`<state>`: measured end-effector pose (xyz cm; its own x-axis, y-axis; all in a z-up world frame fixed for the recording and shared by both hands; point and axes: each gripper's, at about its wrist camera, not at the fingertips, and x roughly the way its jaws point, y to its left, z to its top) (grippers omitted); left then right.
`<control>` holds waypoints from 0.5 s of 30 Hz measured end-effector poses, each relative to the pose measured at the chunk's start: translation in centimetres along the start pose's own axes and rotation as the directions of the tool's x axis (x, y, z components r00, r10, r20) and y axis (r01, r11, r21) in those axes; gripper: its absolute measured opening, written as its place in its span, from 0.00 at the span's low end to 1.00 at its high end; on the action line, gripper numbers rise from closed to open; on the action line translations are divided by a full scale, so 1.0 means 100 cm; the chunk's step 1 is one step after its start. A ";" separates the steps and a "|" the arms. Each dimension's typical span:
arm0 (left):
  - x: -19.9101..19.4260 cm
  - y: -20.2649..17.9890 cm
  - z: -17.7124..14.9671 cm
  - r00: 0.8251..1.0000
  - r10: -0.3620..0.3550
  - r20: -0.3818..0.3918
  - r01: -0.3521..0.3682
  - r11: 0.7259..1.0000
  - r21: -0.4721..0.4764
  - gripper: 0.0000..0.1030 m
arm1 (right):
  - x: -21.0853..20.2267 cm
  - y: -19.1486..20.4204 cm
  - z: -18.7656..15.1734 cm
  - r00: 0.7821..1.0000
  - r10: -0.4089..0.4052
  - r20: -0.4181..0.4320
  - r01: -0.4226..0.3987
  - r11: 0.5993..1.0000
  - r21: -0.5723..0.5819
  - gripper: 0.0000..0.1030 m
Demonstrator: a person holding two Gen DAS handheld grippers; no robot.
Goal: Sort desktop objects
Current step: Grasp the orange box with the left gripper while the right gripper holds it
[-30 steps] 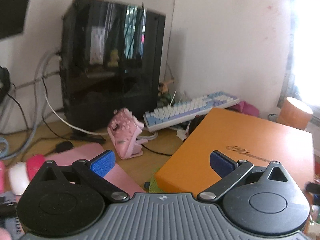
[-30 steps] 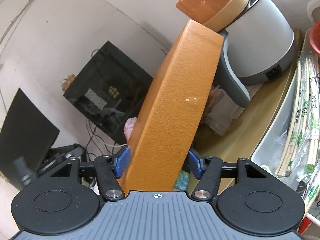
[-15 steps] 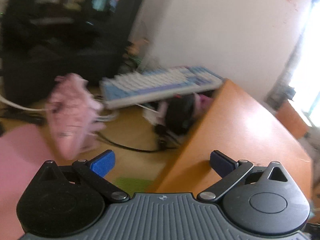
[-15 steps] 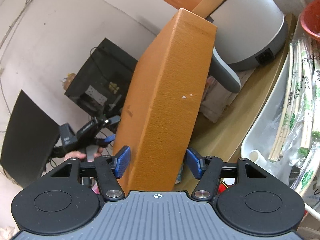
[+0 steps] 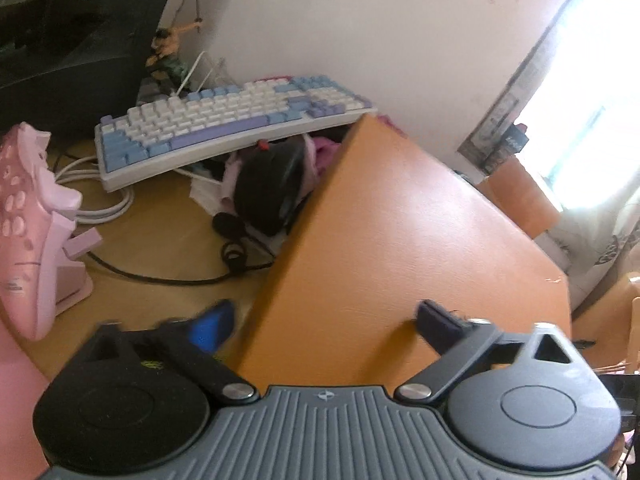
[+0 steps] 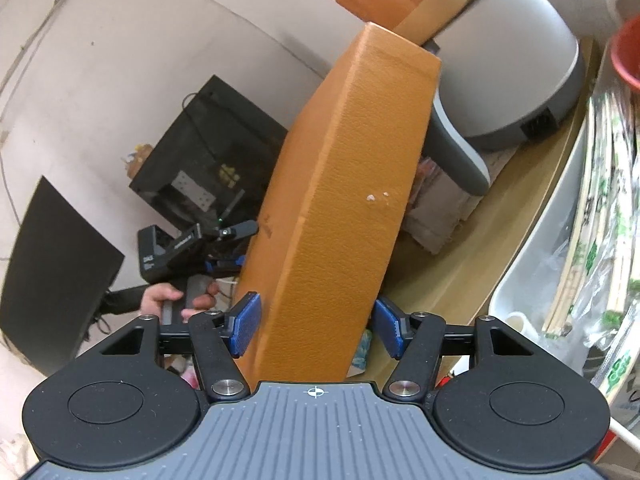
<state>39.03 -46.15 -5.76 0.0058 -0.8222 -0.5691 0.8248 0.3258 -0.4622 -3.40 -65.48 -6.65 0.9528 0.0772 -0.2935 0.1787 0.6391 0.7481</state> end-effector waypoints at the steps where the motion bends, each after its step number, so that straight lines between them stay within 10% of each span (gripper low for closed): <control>1: -0.001 -0.002 -0.001 1.000 0.016 0.003 -0.016 1.000 0.007 0.84 | 0.000 0.002 0.001 1.000 -0.004 0.002 0.004 1.000 -0.004 0.62; 15: 0.000 0.012 -0.012 0.998 -0.047 -0.035 0.045 0.997 -0.057 0.98 | -0.005 0.006 0.007 1.000 -0.018 0.012 0.019 1.000 -0.023 0.63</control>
<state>39.32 -45.24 -7.17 -0.0529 -0.8201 -0.5698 0.7907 0.3141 -0.5255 -3.63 -65.70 -5.65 0.9523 0.0562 -0.2999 0.1907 0.6576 0.7288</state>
